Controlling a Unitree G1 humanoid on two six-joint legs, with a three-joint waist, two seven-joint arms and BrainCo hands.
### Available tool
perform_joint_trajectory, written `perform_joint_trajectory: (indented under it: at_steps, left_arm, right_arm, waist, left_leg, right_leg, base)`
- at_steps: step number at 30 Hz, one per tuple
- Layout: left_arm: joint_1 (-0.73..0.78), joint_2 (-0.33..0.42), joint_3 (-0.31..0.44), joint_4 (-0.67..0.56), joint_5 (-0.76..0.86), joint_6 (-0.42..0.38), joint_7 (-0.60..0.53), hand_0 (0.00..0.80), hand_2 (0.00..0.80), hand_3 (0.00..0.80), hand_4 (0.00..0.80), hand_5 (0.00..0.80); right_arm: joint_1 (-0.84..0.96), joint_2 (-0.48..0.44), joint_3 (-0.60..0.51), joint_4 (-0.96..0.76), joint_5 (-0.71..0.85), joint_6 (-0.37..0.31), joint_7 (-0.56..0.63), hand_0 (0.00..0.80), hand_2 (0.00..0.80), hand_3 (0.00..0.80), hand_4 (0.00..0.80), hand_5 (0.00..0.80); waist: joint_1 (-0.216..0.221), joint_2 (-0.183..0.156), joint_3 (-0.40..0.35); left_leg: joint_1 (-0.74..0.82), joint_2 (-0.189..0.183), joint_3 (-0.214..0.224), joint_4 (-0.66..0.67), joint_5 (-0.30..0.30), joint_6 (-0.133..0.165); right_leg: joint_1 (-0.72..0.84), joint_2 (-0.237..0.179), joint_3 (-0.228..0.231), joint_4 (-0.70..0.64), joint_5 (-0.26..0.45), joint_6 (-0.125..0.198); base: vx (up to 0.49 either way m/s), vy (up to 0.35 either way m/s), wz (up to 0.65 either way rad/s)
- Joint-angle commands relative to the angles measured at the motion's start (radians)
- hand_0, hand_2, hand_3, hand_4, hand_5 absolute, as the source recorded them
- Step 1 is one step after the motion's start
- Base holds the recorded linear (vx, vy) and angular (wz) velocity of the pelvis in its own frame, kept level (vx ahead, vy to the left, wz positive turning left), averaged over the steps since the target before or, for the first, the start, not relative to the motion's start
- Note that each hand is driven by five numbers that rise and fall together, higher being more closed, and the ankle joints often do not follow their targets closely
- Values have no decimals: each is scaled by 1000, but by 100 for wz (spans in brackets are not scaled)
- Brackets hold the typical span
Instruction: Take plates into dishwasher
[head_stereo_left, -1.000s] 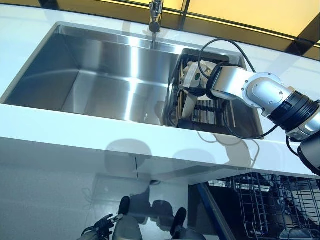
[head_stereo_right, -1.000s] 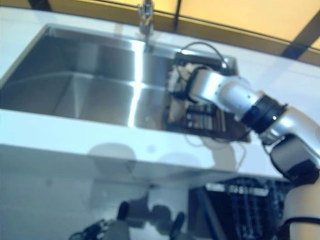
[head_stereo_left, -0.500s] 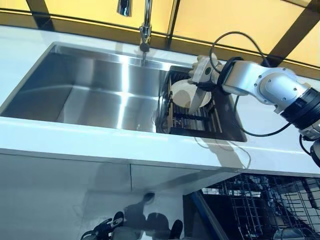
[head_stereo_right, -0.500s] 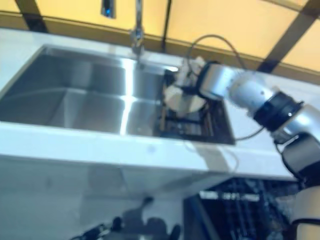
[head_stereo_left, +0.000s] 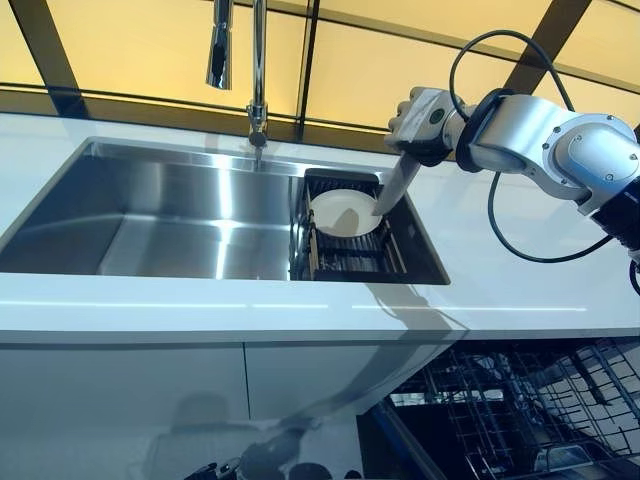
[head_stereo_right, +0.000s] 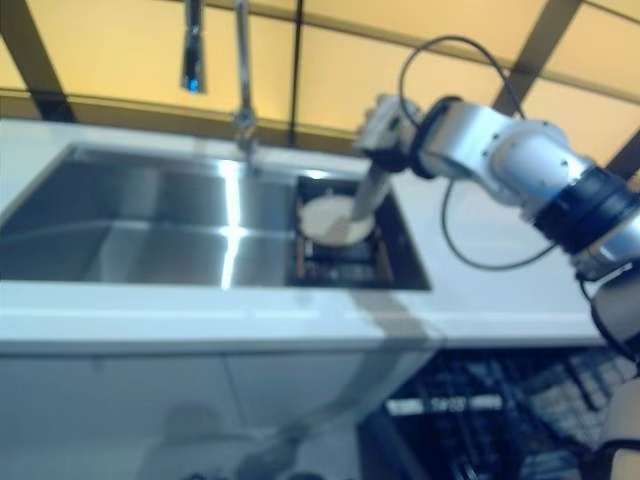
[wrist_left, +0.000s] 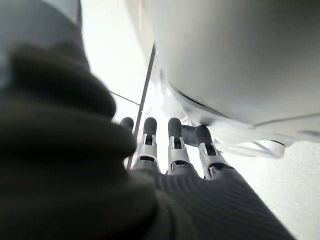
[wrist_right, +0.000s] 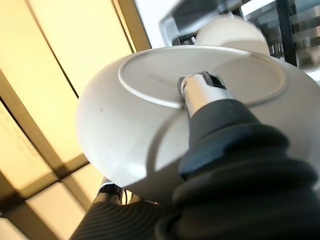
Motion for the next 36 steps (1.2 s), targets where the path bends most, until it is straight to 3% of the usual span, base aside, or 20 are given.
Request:
perform_joint_trajectory:
  at_steps: [1, 5, 13, 31, 36]
  left_arm:
    - [-75, -18, -6, 50, 42, 0, -14, 0, 0, 0, 0, 0]
    - [-86, -17, -22, 59, 49, -1, -27, 0, 0, 0, 0, 0]
    - [-100, -12, -42, 68, 63, -4, -53, 0, 0, 0, 0, 0]
    - [-79, 5, -33, 82, 113, -20, -83, 0, 0, 0, 0, 0]
    - [-77, 3, -20, 83, 122, -17, -86, 0, 0, 0, 0, 0]
  right_arm:
    - [-108, -56, -21, 143, 215, 199, -92, 800, 800, 800, 800, 800]
    - [-54, -59, -82, 226, 294, 259, -145, 800, 800, 800, 800, 800]
    - [21, -150, -152, 354, 407, 302, -163, 800, 800, 800, 800, 800]
    - [283, -432, -397, 401, 555, 267, -181, 800, 800, 800, 800, 800]
    - [467, -456, -555, 358, 568, 280, -175, 800, 800, 800, 800, 800]
  waist:
    - [8, -17, 18]
    - [-5, -6, 15]
    - [-54, 9, 4]
    - [-175, 14, 13]
    - [-209, 19, 21]
  left_leg:
    - [21, -29, 4, -2, -29, 54]
    - [42, -30, 15, -2, -38, 56]
    - [74, -25, 51, -2, -54, 58]
    - [103, -2, 124, -2, -67, 57]
    - [105, 7, 147, -2, -68, 57]
  right_leg:
    - [87, -14, -4, 3, -33, 42]
    - [95, -16, 11, 3, -32, 41]
    - [90, -11, 63, 3, -24, 46]
    - [43, 28, 193, 3, -1, 50]
    - [27, 39, 221, 3, 5, 54]
  base:
    - [-1, 7, -7]
    - [-12, 10, -14]
    - [-16, 4, -19]
    - [4, -30, -19]
    - [15, -53, -16]
